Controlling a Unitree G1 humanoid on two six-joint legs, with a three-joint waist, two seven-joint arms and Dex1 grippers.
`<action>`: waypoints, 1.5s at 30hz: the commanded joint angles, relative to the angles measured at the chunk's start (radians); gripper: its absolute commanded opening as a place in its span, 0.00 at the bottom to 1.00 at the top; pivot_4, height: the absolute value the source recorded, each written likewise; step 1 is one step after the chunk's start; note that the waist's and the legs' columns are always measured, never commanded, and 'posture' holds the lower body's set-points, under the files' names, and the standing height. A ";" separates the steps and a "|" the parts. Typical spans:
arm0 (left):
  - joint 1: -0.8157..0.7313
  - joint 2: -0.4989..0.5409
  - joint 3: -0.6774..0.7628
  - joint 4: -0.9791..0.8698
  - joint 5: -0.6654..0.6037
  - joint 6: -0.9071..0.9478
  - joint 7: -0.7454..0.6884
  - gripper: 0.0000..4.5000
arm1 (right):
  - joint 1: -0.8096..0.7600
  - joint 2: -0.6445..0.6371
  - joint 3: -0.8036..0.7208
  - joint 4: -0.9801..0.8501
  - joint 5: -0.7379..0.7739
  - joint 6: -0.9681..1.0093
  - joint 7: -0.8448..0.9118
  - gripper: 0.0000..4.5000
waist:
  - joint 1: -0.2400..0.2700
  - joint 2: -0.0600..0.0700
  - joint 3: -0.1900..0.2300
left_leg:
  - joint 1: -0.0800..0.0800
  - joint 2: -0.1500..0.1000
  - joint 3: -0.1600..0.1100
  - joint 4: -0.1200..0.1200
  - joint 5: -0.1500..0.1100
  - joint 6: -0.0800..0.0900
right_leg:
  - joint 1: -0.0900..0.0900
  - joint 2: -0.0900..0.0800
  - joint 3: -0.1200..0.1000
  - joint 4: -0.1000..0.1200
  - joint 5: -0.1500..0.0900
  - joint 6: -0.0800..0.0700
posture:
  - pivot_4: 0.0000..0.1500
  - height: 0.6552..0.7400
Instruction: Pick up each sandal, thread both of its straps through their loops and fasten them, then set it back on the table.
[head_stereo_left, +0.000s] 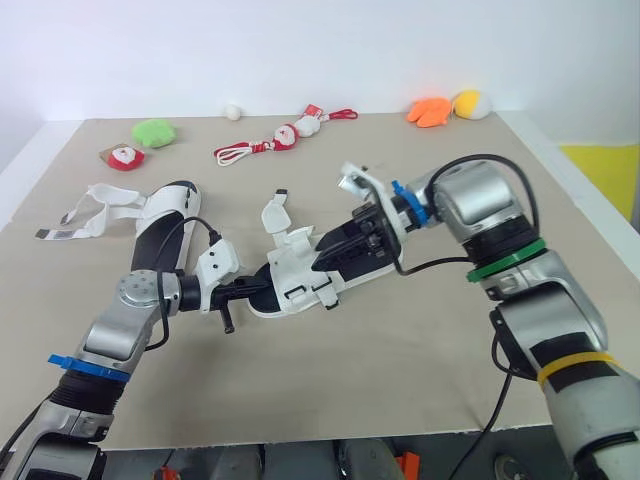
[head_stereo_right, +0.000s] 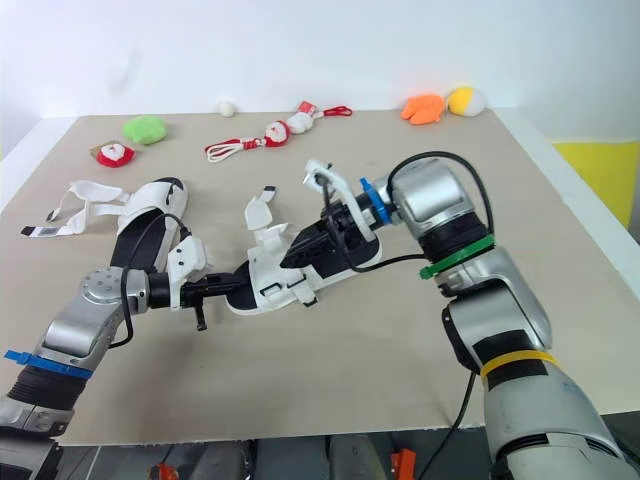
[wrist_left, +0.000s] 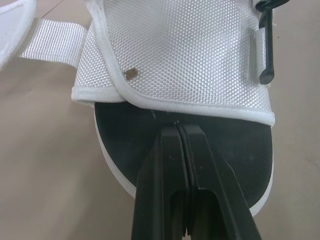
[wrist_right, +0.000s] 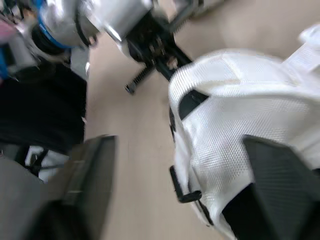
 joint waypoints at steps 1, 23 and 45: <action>0.030 -0.005 -0.049 0.026 0.037 0.028 -0.006 0.00 | 0.058 -0.108 -0.067 -0.153 0.102 0.060 0.073 0.99 | 0.004 0.000 0.000 | 0.000 0.000 0.000 0.000 0.000 0.000 | 0.000 0.000 0.000 0.000 0.000 0.000 | 1.00 1.00; 0.022 -0.010 -0.049 0.046 0.051 0.021 -0.029 0.00 | 0.510 -0.015 -0.158 -0.431 0.129 0.006 -0.422 0.99 | 0.006 0.002 -0.003 | 0.000 0.000 0.001 0.007 -0.001 -0.001 | 0.002 0.000 0.001 -0.001 -0.001 0.000 | 1.00 1.00; 0.024 -0.008 -0.041 0.044 0.052 0.019 -0.026 0.00 | 0.517 -0.143 -0.068 -0.563 0.259 0.149 -0.312 0.01 | 0.003 0.002 -0.003 | -0.001 0.000 0.001 0.007 -0.002 -0.001 | 0.002 0.000 0.001 -0.001 -0.002 -0.002 | 1.00 1.00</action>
